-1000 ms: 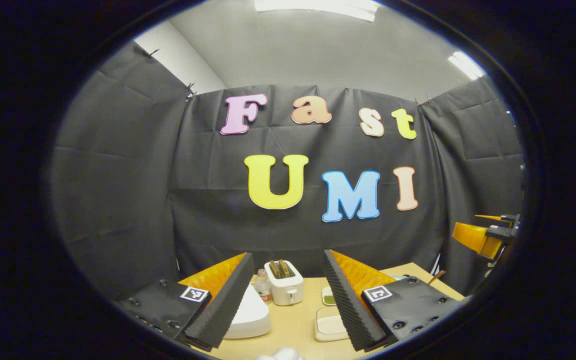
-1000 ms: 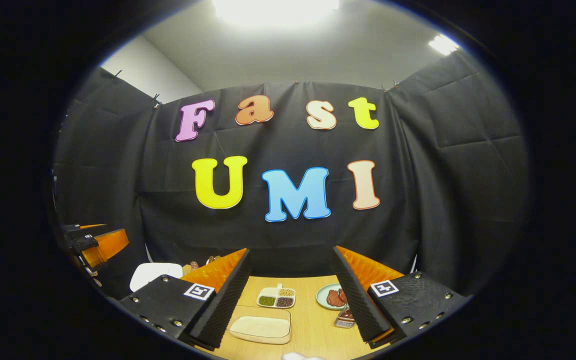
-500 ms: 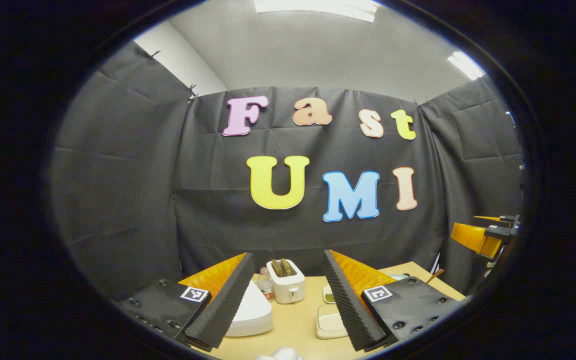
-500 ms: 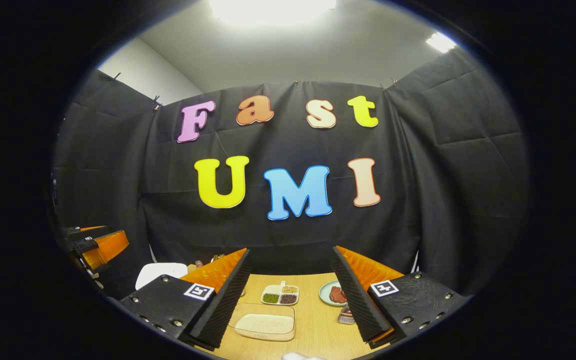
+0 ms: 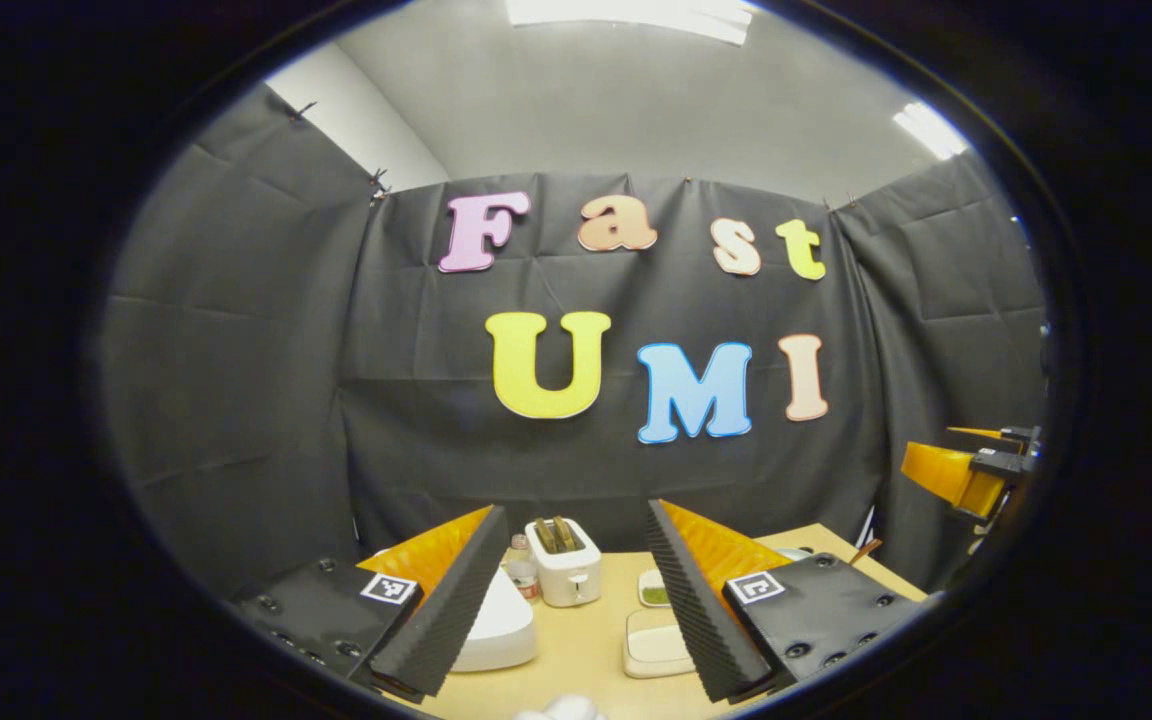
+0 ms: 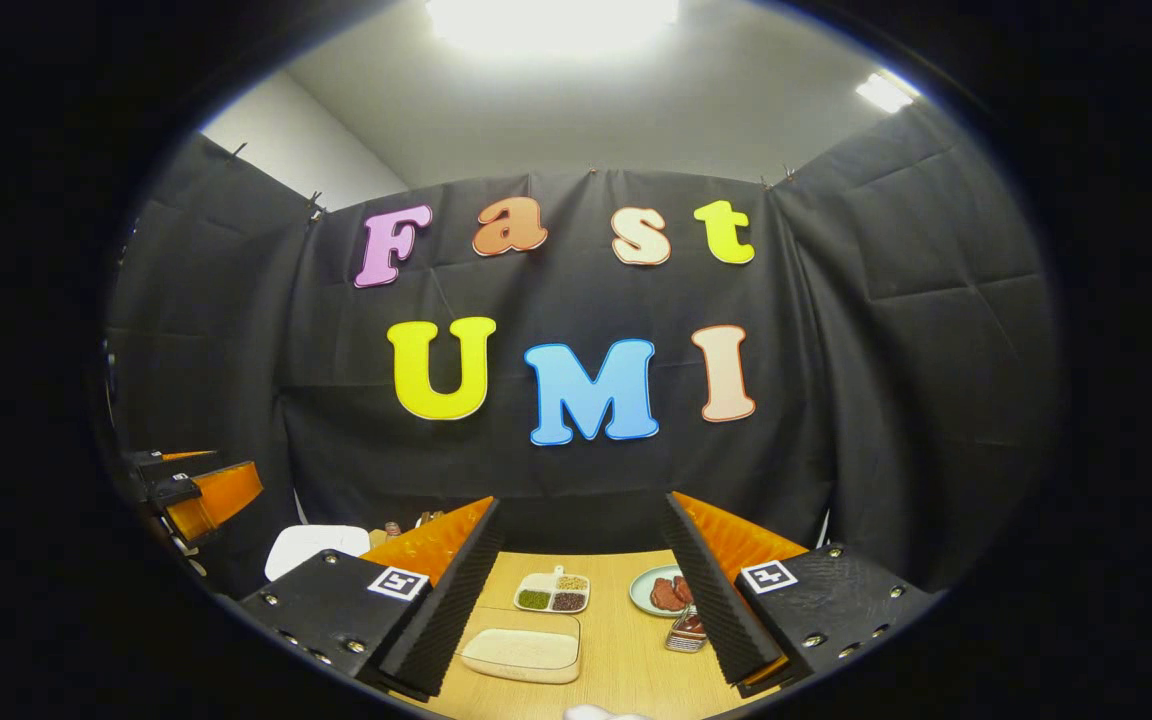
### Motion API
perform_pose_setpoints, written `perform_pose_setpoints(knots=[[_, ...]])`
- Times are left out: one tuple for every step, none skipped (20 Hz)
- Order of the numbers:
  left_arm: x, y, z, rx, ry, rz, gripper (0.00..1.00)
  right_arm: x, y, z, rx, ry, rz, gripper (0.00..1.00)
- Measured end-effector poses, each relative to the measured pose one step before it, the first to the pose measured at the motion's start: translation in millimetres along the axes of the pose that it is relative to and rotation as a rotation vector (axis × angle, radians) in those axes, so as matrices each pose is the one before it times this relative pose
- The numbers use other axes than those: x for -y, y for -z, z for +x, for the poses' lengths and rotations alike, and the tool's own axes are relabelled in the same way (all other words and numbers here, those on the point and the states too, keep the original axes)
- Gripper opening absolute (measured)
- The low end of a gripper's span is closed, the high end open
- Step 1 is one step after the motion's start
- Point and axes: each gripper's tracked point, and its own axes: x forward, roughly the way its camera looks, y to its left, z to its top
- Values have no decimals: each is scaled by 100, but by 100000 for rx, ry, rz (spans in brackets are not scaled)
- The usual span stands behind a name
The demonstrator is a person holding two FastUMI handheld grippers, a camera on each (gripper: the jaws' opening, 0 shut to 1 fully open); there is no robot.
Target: Close the left gripper, press the button to open the rice cooker; take a wooden spoon from the chopstick holder with the right hand, scoop a spoonful of rice and pour it into the rice cooker, then put the wooden spoon back into the chopstick holder.
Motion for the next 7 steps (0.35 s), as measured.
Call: perform_pose_setpoints(knots=[[-29, -65, -1, 38, -42, 56, 94, 137, -11, 17, 59, 204, 123, 97], [98, -115, -2, 86, 197, 2, 94, 132, -8, -12, -187, 187, 216, 98], [1, 167, 62, -250, 87, 153, 94, -45, -1, -3, -243, -65, 577, 98], [-23, -17, 128, -20, 7, 179, 94, -61, -15, 139, 59, -227, 521, 98], [-32, 41, -6, -129, -16, 82, 94, -80, -16, 155, -128, -151, 144, 98], [40, -17, 79, -21, 45, -313, 94, -71, 23, 7, -17, -313, -296, 97], [81, 69, -36, -325, 308, -597, 94, -79, -20, 191, -101, -100, -318, 97]])
